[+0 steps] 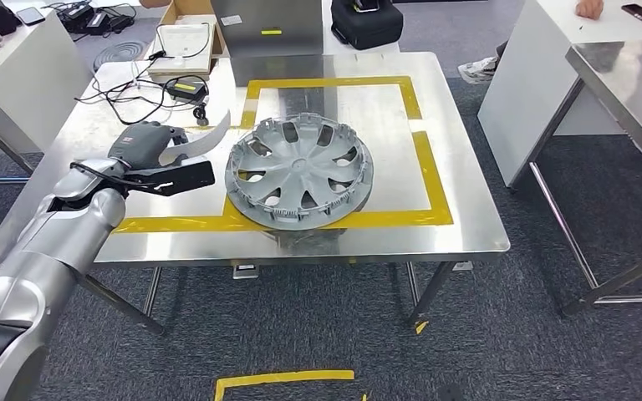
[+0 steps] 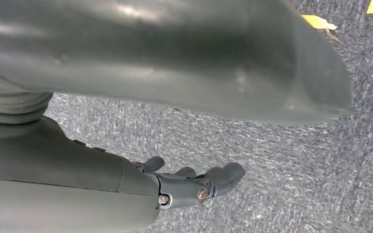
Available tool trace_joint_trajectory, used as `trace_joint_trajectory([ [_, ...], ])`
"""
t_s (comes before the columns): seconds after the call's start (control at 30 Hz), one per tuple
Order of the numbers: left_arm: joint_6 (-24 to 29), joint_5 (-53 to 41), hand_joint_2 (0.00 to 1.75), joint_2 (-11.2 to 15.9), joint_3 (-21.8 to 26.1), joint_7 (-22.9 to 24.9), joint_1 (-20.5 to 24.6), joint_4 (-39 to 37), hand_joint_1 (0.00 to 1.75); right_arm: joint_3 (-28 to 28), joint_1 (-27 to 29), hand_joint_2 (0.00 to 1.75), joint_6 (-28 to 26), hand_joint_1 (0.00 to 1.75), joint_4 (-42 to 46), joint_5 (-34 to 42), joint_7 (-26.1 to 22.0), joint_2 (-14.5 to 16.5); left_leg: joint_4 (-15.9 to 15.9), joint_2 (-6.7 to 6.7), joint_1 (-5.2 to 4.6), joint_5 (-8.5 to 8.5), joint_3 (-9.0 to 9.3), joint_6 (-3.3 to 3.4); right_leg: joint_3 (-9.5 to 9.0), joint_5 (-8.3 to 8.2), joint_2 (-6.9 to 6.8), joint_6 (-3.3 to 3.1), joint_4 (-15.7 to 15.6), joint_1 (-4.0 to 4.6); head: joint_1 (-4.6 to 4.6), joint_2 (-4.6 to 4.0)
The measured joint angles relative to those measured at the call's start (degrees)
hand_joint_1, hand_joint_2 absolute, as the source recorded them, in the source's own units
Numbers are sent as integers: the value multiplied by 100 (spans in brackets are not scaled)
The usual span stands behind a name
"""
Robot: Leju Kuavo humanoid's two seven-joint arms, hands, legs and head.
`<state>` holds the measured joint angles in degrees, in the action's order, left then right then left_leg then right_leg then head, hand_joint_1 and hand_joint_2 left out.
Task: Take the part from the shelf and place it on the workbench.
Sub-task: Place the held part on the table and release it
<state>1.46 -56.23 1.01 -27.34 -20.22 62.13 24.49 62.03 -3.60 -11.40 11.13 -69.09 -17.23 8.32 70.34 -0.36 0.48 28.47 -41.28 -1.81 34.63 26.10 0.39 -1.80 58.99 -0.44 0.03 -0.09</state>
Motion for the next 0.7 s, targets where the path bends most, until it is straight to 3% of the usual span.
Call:
trace_joint_trajectory([
  [0.07,160,-18,175,65,52,46,-4,-68,171,0,3,0,1,0,0,0,-7,9,-789,14,-32,-364,328,78,-26,46,6,34,18,17,1,0],
  [0.13,205,-26,175,88,75,50,-9,-118,171,0,-1,0,1,0,0,0,-13,15,-1144,12,-54,-451,487,110,-22,79,-2,56,38,42,6,0],
  [0.37,462,-199,175,194,195,385,-38,-304,171,-2,-6,0,-2,0,0,0,-24,18,-1158,-35,-62,-428,499,156,-73,82,-32,81,-27,55,10,0],
  [0.53,335,-379,175,470,263,745,-27,-502,171,2,9,0,-12,0,0,-1,0,18,-1154,-17,-65,-419,503,171,-78,72,-21,120,-45,53,8,0],
  [0.7,255,-404,175,792,432,691,5,-617,171,2,29,0,-10,0,0,-42,34,18,-1155,-16,-58,-419,508,171,-78,72,-20,124,-45,52,8,0],
])
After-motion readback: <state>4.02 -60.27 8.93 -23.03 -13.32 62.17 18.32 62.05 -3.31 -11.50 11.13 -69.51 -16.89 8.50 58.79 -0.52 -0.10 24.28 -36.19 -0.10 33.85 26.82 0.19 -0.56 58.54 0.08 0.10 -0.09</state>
